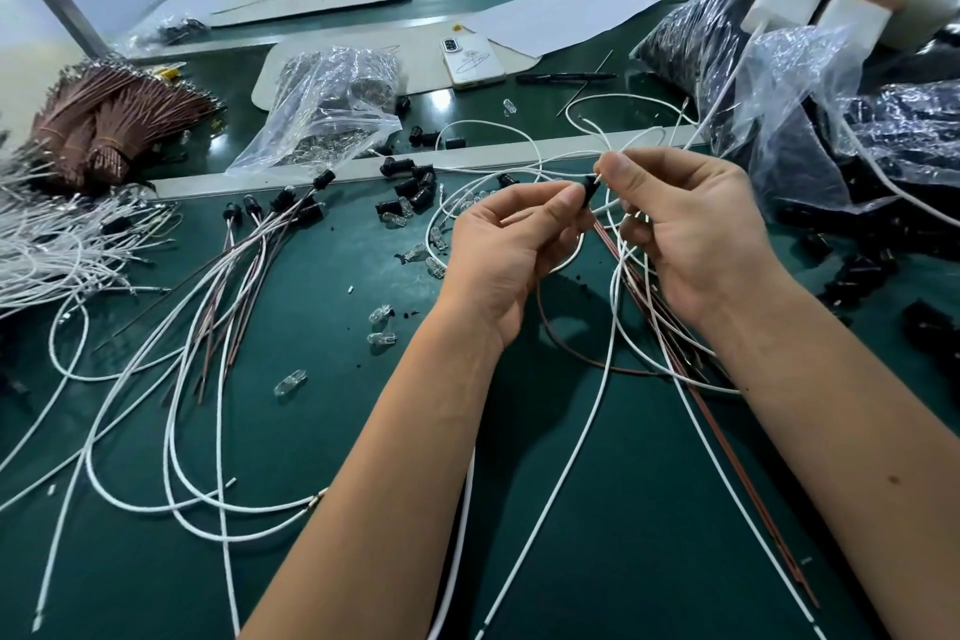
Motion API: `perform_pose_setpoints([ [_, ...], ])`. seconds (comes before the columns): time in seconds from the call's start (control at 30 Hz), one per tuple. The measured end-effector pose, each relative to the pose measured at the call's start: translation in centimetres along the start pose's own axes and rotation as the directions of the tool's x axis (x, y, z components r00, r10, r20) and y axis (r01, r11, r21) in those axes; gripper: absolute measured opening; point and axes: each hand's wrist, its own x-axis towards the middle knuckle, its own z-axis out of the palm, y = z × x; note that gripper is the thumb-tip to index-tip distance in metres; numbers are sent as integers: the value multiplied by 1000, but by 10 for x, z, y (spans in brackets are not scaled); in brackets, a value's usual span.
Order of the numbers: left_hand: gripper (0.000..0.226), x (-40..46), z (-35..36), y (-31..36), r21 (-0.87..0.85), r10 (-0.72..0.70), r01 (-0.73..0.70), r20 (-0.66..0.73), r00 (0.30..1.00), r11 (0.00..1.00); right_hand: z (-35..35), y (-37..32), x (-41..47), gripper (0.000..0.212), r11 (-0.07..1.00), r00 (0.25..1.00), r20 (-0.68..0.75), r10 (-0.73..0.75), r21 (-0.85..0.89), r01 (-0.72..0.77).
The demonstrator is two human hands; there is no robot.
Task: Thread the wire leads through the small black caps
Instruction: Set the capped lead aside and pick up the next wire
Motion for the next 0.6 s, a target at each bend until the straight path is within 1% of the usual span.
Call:
perform_pose_setpoints([
  [0.07,7,0,0,0,-4,24,-24,2,1000,1000,0,0,0,22,999,999,-15,-41,-20,41],
  [0.17,10,-1,0,1,37,56,-55,-14,998,998,2,2,-1,13,988,993,-34,-114,-105,109],
  [0.23,11,-1,-1,0,71,58,-56,-33,998,996,3,3,-2,10,984,991,-44,-127,-130,121],
  [0.33,8,-1,0,-1,91,60,-59,-9,998,994,3,2,-2,10,994,994,-58,-92,-68,88],
  [0.47,9,-1,0,-1,108,89,-89,13,996,990,2,2,-2,10,999,998,-53,-32,-16,31],
  [0.6,6,0,-1,-2,101,85,-87,19,996,991,2,1,-1,9,999,998,-54,-26,45,29],
])
